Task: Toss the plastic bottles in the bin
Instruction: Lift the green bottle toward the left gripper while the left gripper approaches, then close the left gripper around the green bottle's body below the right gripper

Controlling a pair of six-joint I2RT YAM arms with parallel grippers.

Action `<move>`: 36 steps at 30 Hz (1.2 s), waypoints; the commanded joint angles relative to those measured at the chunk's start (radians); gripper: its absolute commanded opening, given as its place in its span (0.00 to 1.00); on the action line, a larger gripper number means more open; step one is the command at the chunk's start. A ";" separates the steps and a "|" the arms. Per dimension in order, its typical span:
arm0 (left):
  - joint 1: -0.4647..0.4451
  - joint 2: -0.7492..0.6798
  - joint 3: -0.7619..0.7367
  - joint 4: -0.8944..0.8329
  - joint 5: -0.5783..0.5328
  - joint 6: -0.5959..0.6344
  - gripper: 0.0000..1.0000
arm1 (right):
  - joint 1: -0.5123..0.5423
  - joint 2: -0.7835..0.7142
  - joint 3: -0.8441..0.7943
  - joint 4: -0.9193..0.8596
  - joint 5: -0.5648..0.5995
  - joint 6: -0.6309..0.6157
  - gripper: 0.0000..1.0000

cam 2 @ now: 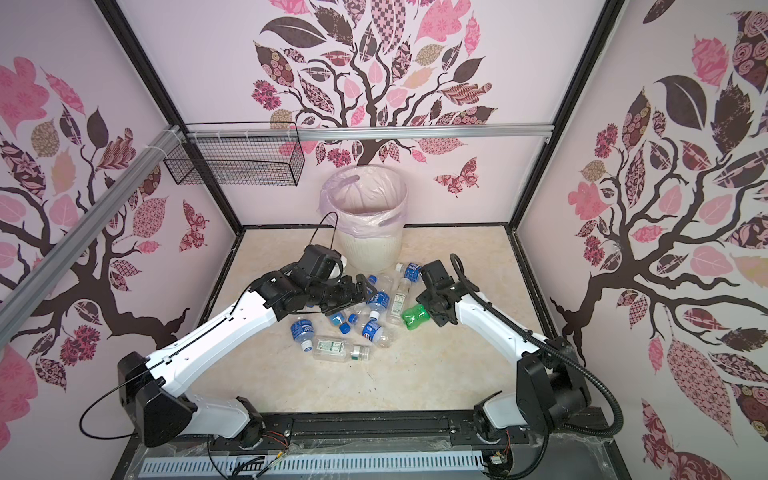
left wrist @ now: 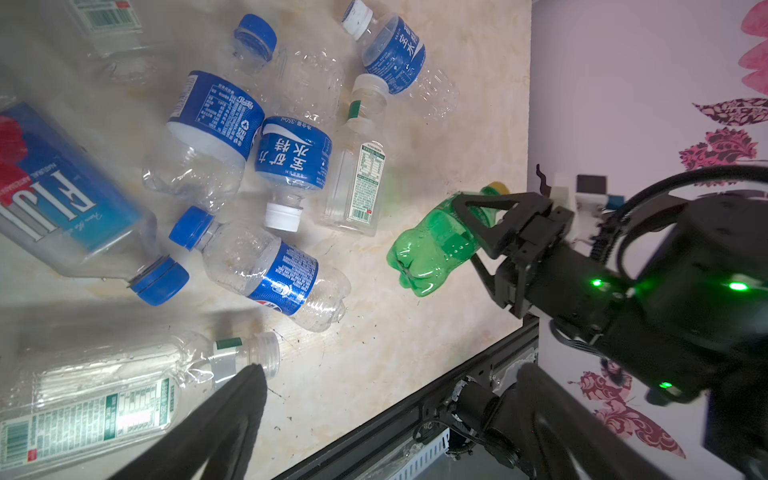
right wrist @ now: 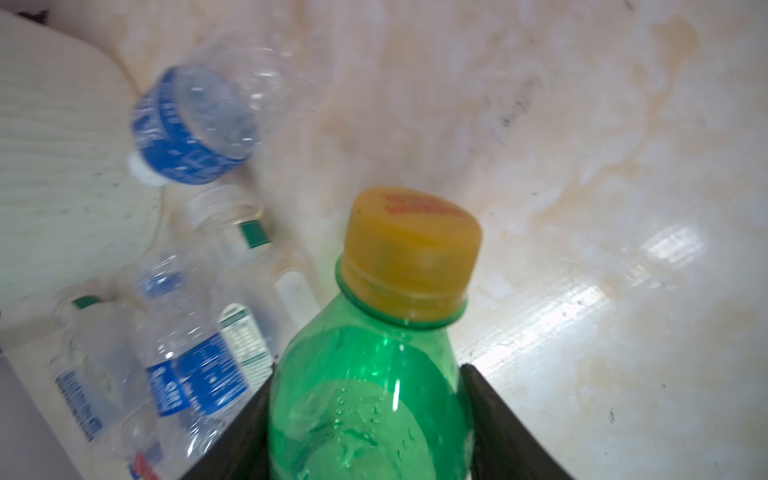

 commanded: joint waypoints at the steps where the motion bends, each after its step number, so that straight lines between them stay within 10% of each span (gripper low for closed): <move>1: -0.006 0.033 0.090 0.014 0.014 0.093 0.97 | -0.002 0.008 0.140 -0.040 0.000 -0.194 0.51; 15: -0.007 0.146 0.271 -0.022 0.019 0.290 0.97 | -0.001 0.133 0.538 -0.115 -0.129 -0.433 0.53; 36: 0.051 0.128 0.281 0.028 0.026 0.329 0.97 | 0.048 0.209 0.655 -0.046 -0.359 -0.422 0.54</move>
